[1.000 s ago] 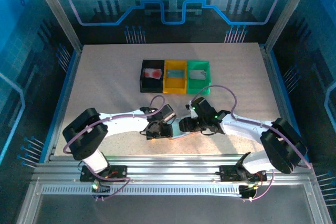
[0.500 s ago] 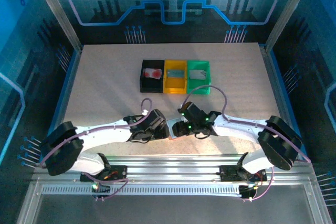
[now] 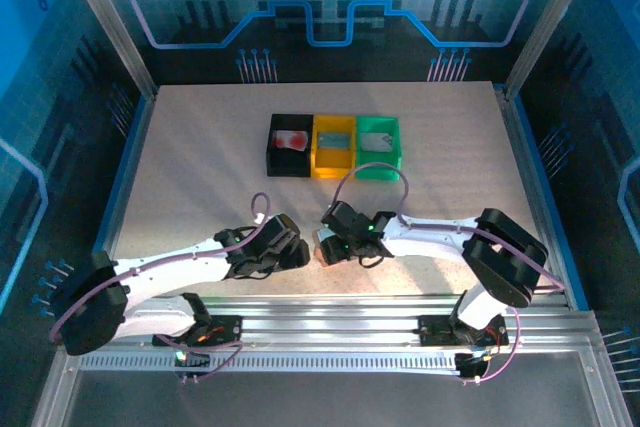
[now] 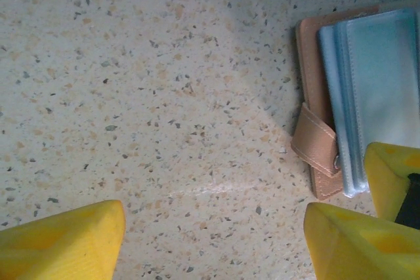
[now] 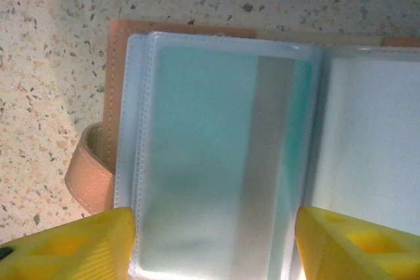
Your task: Take the credit cards out of the card holder
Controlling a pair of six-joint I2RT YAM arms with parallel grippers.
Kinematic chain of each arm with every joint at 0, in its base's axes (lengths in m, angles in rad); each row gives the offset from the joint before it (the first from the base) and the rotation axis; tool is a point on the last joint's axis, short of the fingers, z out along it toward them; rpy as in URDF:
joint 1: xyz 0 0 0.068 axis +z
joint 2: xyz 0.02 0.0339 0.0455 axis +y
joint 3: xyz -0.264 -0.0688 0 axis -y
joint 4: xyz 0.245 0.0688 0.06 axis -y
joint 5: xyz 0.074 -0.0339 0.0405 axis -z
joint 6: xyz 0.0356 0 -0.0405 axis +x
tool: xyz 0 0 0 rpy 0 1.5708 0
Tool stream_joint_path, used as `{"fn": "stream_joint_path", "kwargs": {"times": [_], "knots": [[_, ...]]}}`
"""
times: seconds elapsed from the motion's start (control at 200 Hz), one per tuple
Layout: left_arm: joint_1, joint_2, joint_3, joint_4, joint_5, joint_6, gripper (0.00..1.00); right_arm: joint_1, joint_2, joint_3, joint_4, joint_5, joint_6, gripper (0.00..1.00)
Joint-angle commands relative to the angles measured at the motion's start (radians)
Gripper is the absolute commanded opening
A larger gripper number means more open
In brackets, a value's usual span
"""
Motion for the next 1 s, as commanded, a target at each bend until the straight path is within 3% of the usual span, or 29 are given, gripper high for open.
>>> {"fn": "stream_joint_path", "kwargs": {"times": [0.0,0.68,0.995], "knots": [[0.008,-0.018,-0.020,-0.019,-0.015,-0.019,0.73,0.015,0.021,0.021,-0.042,0.042,0.011,0.67],[0.008,-0.031,-0.039,-0.011,-0.006,-0.018,0.73,0.012,0.022,0.063,-0.087,0.067,0.005,0.55],[0.008,-0.007,-0.034,0.008,0.006,-0.020,0.73,-0.033,-0.054,0.033,-0.053,-0.023,0.003,0.55]]}}
